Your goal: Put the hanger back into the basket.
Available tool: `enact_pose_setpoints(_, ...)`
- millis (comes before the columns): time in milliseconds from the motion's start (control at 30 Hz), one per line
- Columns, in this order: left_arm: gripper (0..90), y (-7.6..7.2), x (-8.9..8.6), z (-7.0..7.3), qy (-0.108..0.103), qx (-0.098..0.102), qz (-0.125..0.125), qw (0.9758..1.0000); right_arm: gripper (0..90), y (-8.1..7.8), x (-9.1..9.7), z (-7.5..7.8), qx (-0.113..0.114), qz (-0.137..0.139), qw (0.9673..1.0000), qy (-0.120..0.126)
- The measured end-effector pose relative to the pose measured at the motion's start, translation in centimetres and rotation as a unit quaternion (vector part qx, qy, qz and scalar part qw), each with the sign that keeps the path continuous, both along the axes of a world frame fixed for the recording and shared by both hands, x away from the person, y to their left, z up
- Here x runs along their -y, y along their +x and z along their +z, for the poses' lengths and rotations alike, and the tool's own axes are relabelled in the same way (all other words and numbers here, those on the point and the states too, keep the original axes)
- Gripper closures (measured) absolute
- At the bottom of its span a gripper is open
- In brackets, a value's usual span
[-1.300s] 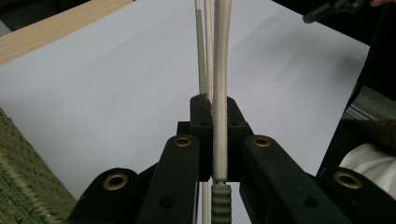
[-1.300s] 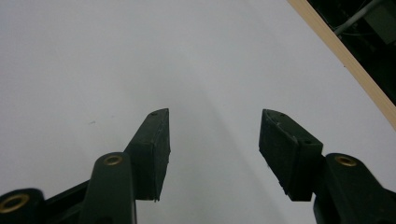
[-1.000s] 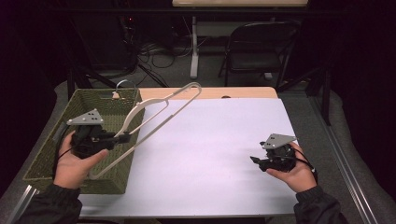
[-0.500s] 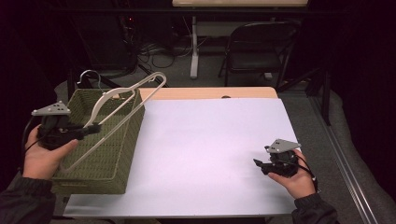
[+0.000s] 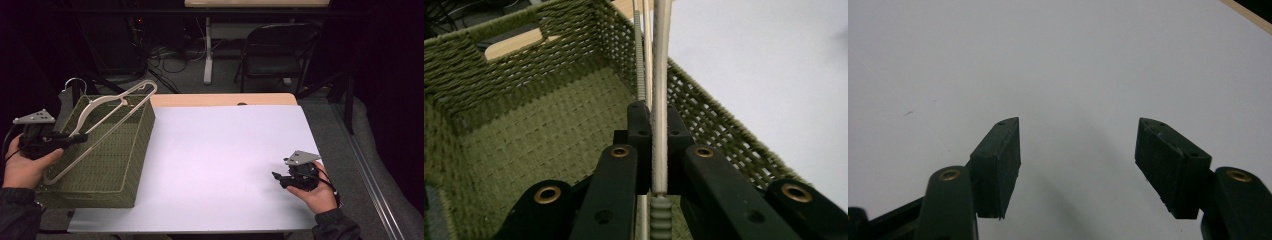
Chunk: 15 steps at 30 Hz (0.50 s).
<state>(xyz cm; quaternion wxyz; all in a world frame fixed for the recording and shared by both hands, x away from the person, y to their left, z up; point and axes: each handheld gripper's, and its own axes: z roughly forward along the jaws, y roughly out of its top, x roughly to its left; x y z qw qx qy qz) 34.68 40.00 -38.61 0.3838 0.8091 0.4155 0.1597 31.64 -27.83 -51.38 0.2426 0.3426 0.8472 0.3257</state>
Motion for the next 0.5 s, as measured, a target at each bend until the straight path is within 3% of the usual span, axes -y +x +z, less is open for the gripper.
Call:
enact_pose_setpoints(367, 87.0, 0.2, -1.9, -1.2, 0.007, -0.003, 0.010, 0.9999, 34.4, 0.0, -0.1, -0.4, -0.010, -0.003, 0.9999, -0.010)
enact_pose_setpoints(500, 87.0, 0.1, -2.9, -2.0, 0.004, -0.009, 0.019, 0.9998, 34.4, 0.0, -0.1, -0.5, -0.007, -0.002, 1.0000, -0.003)
